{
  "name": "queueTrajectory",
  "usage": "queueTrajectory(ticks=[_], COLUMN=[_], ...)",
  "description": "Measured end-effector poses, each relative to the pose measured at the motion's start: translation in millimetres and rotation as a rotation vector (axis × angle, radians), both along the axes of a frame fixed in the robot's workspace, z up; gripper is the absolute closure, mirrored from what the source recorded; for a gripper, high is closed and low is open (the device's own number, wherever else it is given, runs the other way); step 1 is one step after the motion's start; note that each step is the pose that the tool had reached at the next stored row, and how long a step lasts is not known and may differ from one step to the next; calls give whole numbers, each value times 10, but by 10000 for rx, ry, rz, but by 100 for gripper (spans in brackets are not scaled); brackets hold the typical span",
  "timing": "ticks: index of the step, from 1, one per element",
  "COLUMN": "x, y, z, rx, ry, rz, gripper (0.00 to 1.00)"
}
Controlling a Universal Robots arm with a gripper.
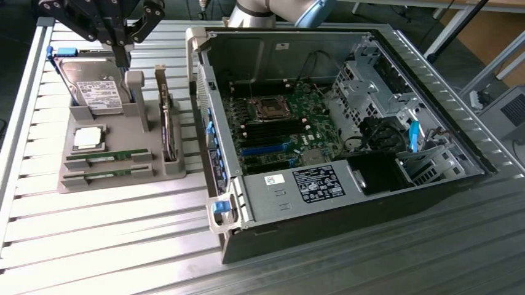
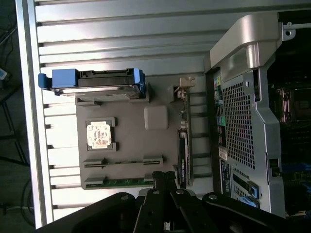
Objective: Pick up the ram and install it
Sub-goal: 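Reach for the ram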
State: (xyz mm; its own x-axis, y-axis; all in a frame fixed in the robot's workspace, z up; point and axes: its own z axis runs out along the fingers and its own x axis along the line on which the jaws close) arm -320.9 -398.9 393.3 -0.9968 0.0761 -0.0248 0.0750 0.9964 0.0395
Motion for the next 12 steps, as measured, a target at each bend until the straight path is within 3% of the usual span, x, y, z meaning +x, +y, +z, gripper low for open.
queueTrajectory(ticks=[6,10,12], x=[0,0,0], y=[-45,-158,-175], z=[0,0,0], rx=[0,0,0], ry=[0,0,0], rz=[-1,-1,-1], gripper=[91,91,91])
